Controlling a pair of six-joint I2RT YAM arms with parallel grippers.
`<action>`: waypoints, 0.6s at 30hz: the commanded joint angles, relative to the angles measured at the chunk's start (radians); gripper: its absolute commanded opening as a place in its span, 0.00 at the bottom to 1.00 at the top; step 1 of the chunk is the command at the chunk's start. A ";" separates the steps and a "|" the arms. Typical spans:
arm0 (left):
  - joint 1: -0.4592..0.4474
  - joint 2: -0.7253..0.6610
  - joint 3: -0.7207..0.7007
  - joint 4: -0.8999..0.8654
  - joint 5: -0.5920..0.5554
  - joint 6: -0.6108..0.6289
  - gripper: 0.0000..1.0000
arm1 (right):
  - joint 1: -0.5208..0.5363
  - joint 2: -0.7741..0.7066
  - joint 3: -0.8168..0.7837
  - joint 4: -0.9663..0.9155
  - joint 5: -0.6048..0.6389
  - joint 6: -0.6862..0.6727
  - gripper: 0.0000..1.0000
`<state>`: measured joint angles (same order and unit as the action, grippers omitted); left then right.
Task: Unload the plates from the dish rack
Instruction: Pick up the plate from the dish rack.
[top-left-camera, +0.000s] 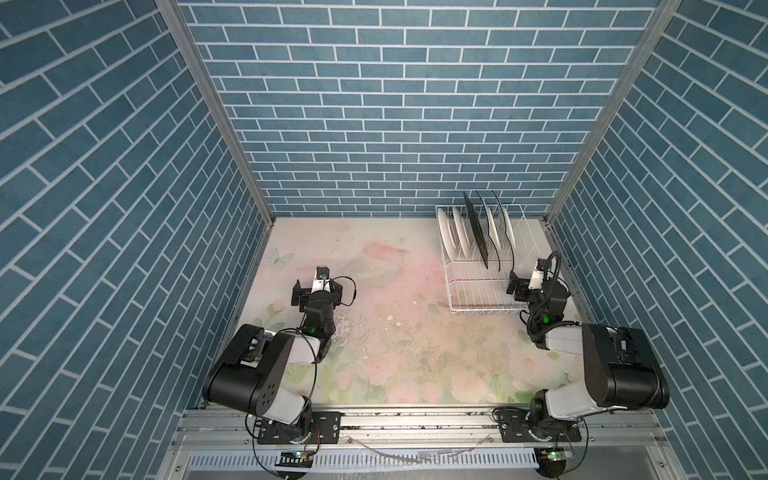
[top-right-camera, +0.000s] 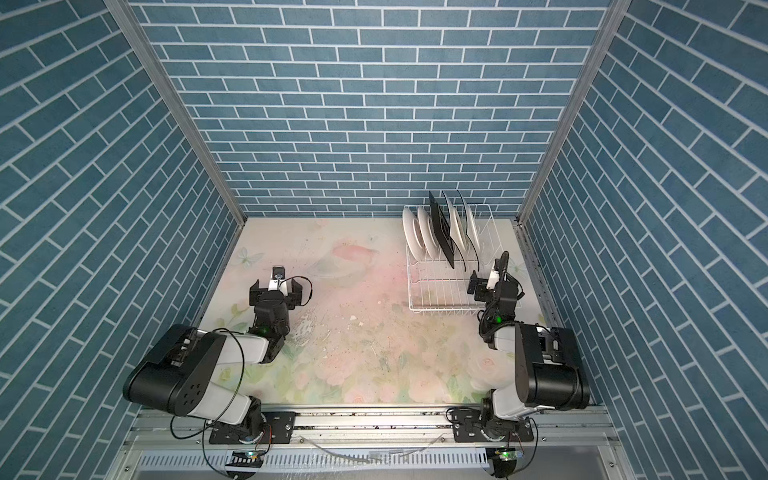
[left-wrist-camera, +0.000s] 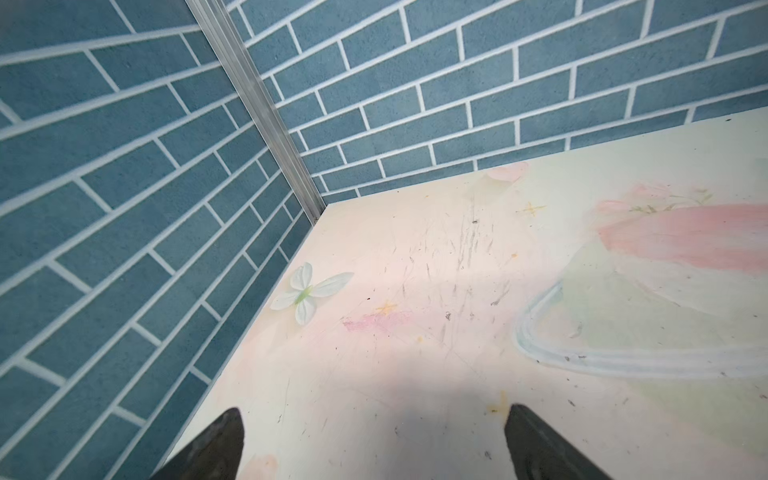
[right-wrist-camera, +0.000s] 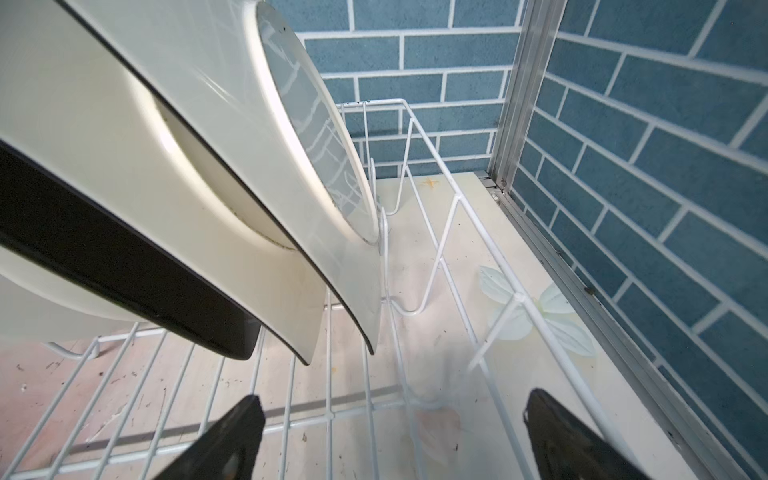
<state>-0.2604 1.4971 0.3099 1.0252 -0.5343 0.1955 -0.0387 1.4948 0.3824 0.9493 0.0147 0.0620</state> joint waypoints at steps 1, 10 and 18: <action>0.007 0.006 0.018 -0.001 -0.001 0.004 1.00 | -0.003 0.046 0.010 -0.081 0.025 -0.011 0.99; 0.007 0.009 0.059 -0.073 -0.027 -0.004 1.00 | -0.003 0.045 0.010 -0.081 0.025 -0.011 0.99; 0.012 0.094 0.281 -0.400 -0.152 -0.047 1.00 | -0.004 0.046 0.010 -0.081 0.025 -0.011 0.99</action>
<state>-0.2573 1.5612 0.5388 0.7845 -0.6167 0.1734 -0.0387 1.4948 0.3824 0.9497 0.0154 0.0620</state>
